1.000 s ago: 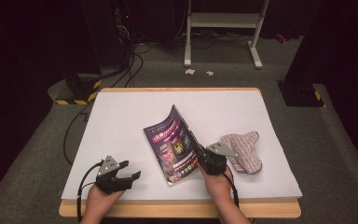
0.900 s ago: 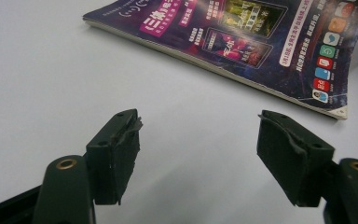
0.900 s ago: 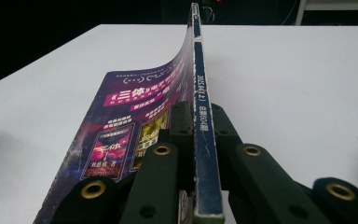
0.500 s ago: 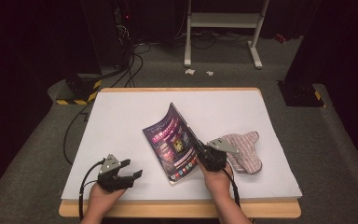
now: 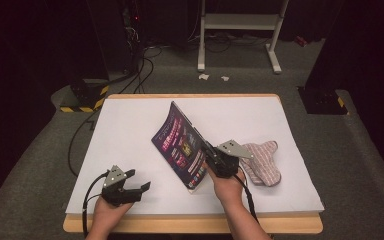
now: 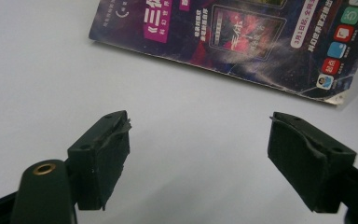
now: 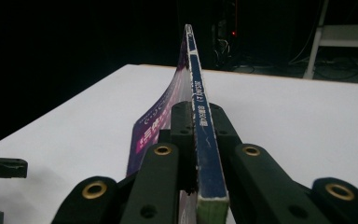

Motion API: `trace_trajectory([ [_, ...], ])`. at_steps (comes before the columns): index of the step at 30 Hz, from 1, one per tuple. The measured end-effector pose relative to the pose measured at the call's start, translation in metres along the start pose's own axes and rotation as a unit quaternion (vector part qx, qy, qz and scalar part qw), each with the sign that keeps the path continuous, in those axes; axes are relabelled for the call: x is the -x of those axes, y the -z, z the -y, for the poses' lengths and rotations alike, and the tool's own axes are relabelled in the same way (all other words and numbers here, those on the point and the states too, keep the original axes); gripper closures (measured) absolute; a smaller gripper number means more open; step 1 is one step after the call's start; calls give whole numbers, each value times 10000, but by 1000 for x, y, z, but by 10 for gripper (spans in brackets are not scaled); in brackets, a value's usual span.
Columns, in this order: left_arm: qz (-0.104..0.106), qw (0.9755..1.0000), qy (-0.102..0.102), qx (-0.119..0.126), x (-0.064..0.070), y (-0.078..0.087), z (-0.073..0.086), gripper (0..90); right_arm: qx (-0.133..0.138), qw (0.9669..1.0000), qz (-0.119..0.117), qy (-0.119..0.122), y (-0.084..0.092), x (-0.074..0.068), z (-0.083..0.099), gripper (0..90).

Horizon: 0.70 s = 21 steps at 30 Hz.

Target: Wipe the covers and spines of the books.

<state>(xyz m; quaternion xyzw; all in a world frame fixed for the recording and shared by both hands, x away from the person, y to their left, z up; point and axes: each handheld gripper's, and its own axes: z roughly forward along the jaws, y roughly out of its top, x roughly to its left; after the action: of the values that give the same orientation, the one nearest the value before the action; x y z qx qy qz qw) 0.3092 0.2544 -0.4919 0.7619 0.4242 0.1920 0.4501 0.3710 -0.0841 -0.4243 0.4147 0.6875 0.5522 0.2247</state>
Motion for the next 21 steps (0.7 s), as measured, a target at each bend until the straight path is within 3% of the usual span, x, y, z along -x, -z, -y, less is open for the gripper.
trace_trajectory([
  [11, -61, 9999, 22, 115, -3, 8, 0, 212, 274, 9994, 17, 213, 6, -11, -21, 846],
  [21, -78, 9999, 17, 142, -4, 10, 0, 214, 487, 9981, 343, 172, 23, 9, -34, 846],
])
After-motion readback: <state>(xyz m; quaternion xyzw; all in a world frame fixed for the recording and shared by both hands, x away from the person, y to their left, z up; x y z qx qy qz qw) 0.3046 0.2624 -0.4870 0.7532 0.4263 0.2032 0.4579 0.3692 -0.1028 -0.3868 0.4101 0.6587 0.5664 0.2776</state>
